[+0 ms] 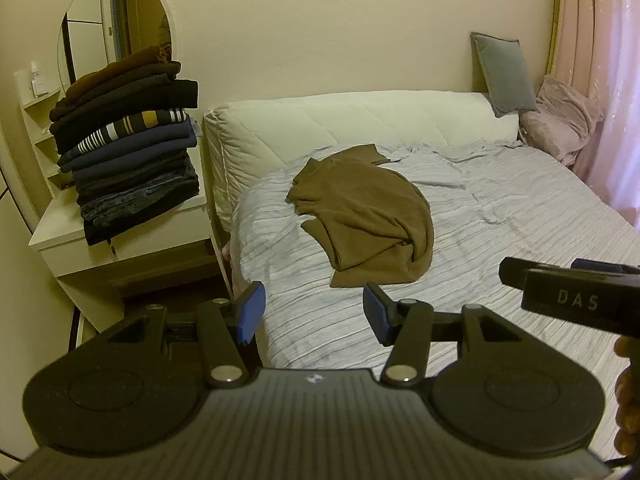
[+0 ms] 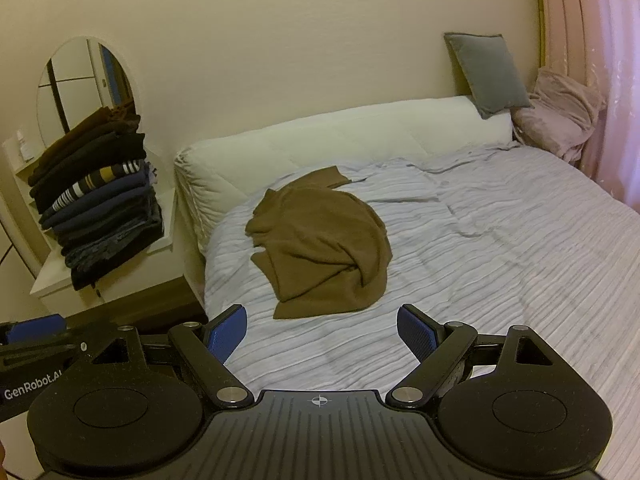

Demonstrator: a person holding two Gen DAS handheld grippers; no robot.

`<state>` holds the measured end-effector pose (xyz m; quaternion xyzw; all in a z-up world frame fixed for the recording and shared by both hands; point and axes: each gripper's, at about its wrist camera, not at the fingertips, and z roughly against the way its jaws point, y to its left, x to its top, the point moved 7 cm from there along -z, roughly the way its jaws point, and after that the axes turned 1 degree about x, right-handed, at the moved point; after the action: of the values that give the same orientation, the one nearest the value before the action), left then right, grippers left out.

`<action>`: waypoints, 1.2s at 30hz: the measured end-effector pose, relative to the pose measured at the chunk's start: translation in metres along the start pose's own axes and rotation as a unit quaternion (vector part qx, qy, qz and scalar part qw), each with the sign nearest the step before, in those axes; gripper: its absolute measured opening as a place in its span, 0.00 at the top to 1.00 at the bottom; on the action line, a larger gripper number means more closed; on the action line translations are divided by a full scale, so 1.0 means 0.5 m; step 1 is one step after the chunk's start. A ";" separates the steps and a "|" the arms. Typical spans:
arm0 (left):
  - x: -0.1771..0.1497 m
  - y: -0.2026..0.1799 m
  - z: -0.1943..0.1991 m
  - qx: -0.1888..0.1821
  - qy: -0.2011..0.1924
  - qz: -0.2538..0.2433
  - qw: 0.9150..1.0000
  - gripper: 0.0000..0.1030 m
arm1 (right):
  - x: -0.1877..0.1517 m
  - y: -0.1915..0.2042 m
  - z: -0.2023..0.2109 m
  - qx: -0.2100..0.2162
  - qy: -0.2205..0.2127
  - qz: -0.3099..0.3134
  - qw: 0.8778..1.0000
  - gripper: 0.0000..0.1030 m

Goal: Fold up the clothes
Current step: 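Move both grippers toward the crumpled olive-brown garment on the bed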

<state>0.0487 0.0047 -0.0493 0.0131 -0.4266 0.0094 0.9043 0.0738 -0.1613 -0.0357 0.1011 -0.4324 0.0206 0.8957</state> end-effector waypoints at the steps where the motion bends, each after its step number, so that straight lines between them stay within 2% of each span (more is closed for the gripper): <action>1: -0.001 0.001 -0.003 -0.002 0.003 0.001 1.000 0.52 | 0.001 0.001 -0.001 -0.001 -0.001 0.000 1.000 0.17; 16: 0.017 0.003 -0.092 -0.025 0.031 0.001 0.999 0.50 | 0.015 -0.024 -0.045 -0.027 0.003 -0.020 0.999 0.17; 24: 0.051 0.020 -0.174 -0.036 0.048 0.000 0.998 0.48 | 0.056 -0.016 -0.116 -0.013 0.004 -0.038 0.999 0.17; 28: 0.071 0.029 -0.226 -0.038 0.052 0.002 0.998 0.48 | 0.075 -0.008 -0.170 0.009 0.007 -0.045 0.999 0.17; 31: 0.082 0.037 -0.271 -0.046 0.062 0.002 0.997 0.48 | 0.078 -0.004 -0.224 0.025 0.028 -0.048 0.998 0.17; 36: 0.103 0.049 -0.340 -0.073 0.068 0.000 0.995 0.48 | 0.084 -0.015 -0.294 0.014 0.050 -0.061 0.997 0.17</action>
<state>0.2121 0.0347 -0.1172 -0.0537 -0.3636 -0.0205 0.9298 0.2142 -0.1413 -0.0932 0.1386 -0.3796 -0.0227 0.9144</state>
